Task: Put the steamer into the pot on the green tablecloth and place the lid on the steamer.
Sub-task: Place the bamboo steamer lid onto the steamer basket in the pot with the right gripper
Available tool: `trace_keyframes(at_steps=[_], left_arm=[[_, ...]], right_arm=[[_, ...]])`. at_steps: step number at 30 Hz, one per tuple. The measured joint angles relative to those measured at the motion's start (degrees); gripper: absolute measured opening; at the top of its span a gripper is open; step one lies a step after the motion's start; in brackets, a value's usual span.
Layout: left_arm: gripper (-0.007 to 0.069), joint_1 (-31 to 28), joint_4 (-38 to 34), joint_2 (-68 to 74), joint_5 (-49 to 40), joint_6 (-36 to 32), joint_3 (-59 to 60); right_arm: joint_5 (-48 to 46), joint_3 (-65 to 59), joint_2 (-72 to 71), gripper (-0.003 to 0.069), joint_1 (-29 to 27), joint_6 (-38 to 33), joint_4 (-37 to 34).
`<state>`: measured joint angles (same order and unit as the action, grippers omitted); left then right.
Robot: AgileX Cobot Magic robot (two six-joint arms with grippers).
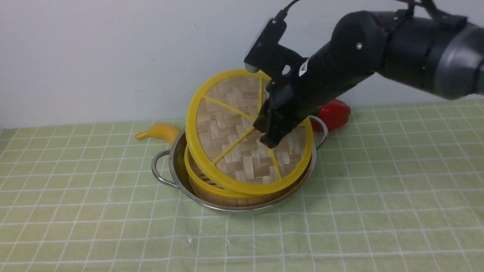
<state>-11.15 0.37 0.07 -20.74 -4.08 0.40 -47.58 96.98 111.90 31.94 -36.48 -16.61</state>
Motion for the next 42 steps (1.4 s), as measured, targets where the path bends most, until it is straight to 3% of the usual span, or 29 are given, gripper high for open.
trace_keyframes(at_steps=[42], left_arm=[[0.0243, 0.0, 0.0, 0.0, 0.0, 0.0, 0.0]], right_arm=[[5.5, 2.7, 5.4, 0.0146, 0.0, -6.1, -1.0]])
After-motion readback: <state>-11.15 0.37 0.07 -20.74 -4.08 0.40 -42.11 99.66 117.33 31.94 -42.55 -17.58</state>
